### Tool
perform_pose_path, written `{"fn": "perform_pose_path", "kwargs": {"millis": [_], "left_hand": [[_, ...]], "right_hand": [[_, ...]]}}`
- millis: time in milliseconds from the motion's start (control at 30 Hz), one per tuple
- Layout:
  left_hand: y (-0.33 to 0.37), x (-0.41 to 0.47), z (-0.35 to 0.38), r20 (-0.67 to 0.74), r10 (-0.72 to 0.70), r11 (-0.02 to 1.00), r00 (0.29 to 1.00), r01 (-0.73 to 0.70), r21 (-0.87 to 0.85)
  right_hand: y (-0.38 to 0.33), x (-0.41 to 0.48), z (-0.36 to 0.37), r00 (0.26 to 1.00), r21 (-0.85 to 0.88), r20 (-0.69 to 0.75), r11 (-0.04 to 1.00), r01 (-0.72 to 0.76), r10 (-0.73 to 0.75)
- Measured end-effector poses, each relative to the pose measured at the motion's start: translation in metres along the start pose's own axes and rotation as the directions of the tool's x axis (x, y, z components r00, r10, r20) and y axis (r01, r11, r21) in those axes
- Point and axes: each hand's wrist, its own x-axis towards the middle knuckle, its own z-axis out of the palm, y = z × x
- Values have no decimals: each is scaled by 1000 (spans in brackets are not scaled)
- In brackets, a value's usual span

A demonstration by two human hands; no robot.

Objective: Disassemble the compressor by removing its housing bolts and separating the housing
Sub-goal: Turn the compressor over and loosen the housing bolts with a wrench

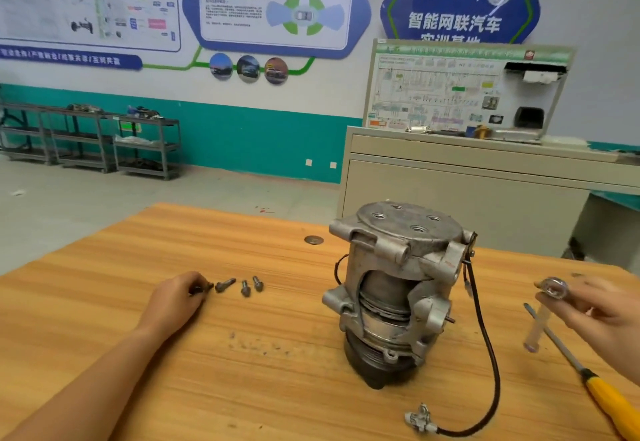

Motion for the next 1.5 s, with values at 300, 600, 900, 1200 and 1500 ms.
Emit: {"fn": "perform_pose_path", "kwargs": {"millis": [300,600,900,1200,1500], "left_hand": [[-13,24,35,-10,-62,997,998,61,-37],[105,-26,13,-70,189,805,979,-195,-561],[175,-105,45,56,313,745,948,-208,-633],[169,-89,48,-45,367,799,929,-339,-497],[164,-79,55,-30,468,827,883,-450,-337]], "right_hand": [[-15,-47,-3,998,142,-54,989,34,-27],[23,-97,18,931,-171,333,961,218,-152],[31,-104,23,935,-187,350,974,130,-57],[-55,-74,16,978,405,-23,896,-181,208],[-137,-36,23,998,7,54,1000,-25,25]]}}
